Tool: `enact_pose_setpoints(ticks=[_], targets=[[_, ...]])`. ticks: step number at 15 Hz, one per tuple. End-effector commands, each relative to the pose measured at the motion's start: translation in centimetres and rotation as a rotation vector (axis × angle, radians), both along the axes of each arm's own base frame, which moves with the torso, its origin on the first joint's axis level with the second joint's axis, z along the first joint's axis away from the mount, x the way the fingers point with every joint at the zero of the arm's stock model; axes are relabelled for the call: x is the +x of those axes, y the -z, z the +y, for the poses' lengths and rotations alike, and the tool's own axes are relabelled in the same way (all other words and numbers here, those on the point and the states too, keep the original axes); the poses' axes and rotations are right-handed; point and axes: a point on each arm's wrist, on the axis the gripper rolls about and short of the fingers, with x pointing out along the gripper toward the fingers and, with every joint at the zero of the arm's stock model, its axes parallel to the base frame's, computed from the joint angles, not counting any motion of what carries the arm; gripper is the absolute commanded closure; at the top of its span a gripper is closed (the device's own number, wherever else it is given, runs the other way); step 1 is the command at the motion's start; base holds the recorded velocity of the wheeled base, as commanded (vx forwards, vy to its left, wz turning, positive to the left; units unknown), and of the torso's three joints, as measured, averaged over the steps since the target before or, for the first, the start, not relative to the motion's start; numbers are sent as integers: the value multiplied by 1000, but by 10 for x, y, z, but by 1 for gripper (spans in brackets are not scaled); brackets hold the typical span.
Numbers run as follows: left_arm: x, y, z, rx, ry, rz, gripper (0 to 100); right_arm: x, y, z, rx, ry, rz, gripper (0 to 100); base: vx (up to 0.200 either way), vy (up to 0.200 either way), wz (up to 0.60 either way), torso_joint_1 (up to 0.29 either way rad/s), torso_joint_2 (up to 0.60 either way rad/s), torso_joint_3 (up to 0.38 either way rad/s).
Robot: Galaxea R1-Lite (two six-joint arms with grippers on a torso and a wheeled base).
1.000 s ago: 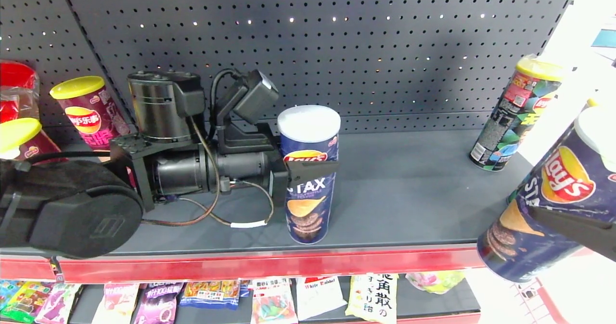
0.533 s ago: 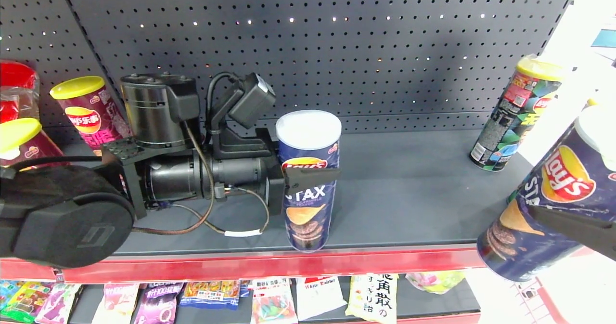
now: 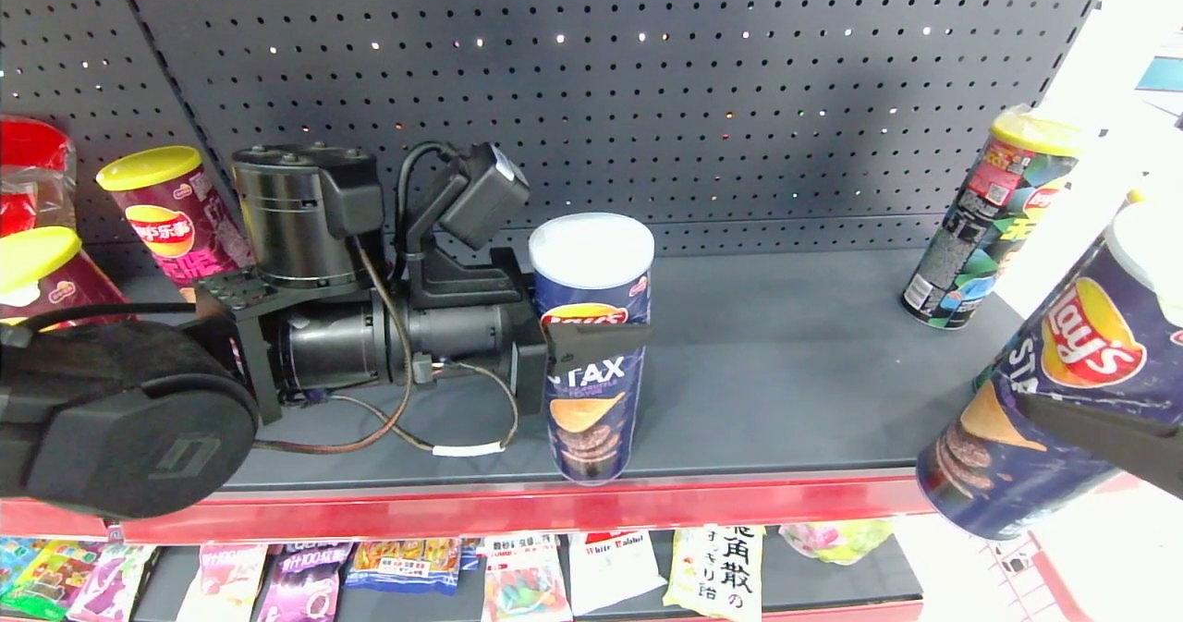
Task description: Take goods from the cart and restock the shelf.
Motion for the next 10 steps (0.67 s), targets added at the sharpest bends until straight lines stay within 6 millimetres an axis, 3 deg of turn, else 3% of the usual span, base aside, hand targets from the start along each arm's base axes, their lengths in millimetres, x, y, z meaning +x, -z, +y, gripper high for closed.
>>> enact_pose_setpoints(ticks=[1,8,9,10], targets=[[1,2,-1,5,2,7,100,0,1,0,-1,-1,1,100,0,0,0,0,0,0],[2,2,-2,4,-2,-1,100,0,1,0,-3,-2,2,100,0,0,0,0,0,0],[2,2,-2,4,-2,-1,0,0,1,0,-3,-2,2,100,0,0,0,0,0,0],[2,3,-2,5,-4,0,0,0,1,0,-3,-2,2,100,0,0,0,0,0,0]])
